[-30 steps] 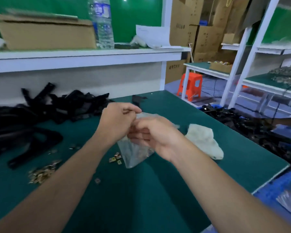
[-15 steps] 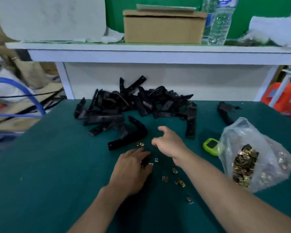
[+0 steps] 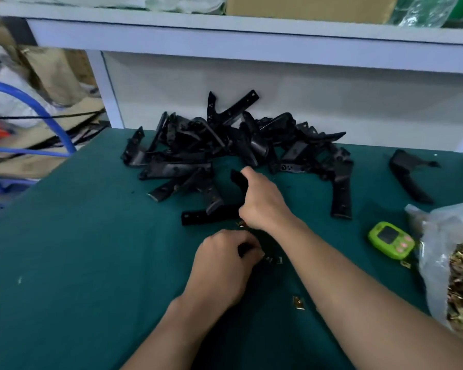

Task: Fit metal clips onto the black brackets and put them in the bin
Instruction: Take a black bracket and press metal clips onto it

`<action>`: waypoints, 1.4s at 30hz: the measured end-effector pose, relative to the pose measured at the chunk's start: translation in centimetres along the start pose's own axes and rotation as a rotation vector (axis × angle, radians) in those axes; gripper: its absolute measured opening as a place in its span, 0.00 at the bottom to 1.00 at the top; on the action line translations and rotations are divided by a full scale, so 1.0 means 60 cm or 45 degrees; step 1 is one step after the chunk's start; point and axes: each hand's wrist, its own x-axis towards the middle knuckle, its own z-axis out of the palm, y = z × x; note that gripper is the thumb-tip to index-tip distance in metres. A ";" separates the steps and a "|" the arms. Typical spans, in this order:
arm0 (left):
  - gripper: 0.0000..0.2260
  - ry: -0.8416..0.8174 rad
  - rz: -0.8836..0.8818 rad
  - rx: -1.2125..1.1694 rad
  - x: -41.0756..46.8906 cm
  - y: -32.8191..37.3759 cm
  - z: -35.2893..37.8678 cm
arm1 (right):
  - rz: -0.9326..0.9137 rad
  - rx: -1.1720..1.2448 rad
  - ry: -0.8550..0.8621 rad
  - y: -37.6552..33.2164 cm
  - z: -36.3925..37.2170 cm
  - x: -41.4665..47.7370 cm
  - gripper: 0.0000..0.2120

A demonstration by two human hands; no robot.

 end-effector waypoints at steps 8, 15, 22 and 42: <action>0.05 0.253 -0.052 0.007 -0.009 0.000 0.004 | -0.098 0.093 0.343 0.064 -0.076 -0.124 0.11; 0.08 0.329 -0.174 -0.245 -0.024 0.038 0.017 | -0.267 -0.031 0.712 0.088 -0.080 -0.253 0.19; 0.11 0.384 -0.176 -0.278 -0.034 0.074 0.032 | -0.098 0.184 0.223 0.092 -0.043 -0.315 0.33; 0.17 0.214 -0.130 -0.466 -0.033 0.059 0.036 | -0.133 0.059 0.237 0.134 -0.030 -0.290 0.15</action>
